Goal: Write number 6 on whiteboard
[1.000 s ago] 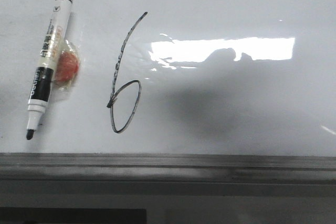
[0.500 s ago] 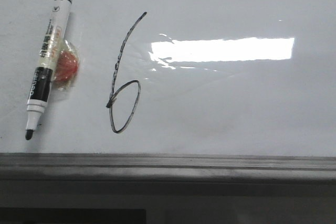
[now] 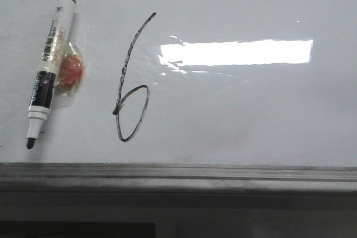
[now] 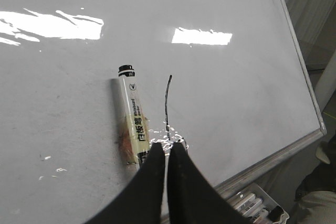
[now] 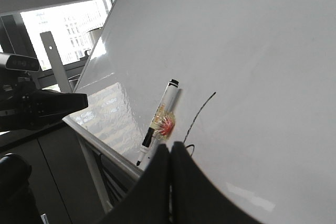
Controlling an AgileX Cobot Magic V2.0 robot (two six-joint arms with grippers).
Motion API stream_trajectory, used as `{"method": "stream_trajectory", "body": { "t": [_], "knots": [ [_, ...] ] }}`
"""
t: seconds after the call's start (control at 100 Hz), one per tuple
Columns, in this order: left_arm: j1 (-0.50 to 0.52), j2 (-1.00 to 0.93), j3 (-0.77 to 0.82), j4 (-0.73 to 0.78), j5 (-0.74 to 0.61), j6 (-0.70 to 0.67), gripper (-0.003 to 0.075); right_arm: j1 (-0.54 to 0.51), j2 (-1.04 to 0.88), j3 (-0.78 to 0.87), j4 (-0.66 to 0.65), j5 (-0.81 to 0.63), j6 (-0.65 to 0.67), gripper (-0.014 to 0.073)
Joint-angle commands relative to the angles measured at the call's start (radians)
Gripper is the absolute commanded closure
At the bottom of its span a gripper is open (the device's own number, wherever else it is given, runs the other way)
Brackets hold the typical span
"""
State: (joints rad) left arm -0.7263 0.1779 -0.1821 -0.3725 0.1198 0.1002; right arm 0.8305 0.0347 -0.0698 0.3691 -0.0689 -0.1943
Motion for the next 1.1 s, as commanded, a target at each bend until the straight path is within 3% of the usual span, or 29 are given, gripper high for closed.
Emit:
{"method": "stream_trajectory", "body": {
  "t": [0.0,0.13,0.22,0.35,0.46,0.69,1.0,1.09],
  "knots": [
    [-0.002,0.008,-0.027,-0.006,-0.066,0.001,0.0739,-0.001,0.01,-0.024,-0.014,-0.083,-0.009,0.0658],
    [-0.002,0.008,-0.025,-0.013,-0.069,-0.01,0.0739,-0.001,0.01,-0.024,-0.014,-0.083,-0.009,0.0658],
    [0.005,0.0,-0.014,-0.022,-0.174,-0.034,0.0739,-0.001,0.01,-0.024,-0.014,-0.083,-0.009,0.0658],
    [0.039,-0.002,-0.01,0.138,-0.214,-0.034,0.0739,-0.001,0.01,-0.024,-0.014,-0.083,-0.009,0.0658],
    [0.101,-0.002,-0.007,0.175,-0.214,-0.034,0.0739,-0.001,0.01,-0.024,-0.014,-0.083,-0.009,0.0658],
    [0.335,-0.005,0.039,0.33,-0.216,-0.034,0.0739,-0.001,0.01,-0.024,-0.014,-0.083,-0.009,0.0658],
    [0.71,-0.2,0.152,0.352,-0.216,-0.034,0.0739,-0.001,0.01,-0.024,-0.014,-0.083,-0.009,0.0658],
    [0.779,-0.214,0.202,0.352,-0.228,-0.036,0.0739,-0.001,0.01,-0.024,-0.014,-0.08,-0.009,0.0658]
  ]
}}
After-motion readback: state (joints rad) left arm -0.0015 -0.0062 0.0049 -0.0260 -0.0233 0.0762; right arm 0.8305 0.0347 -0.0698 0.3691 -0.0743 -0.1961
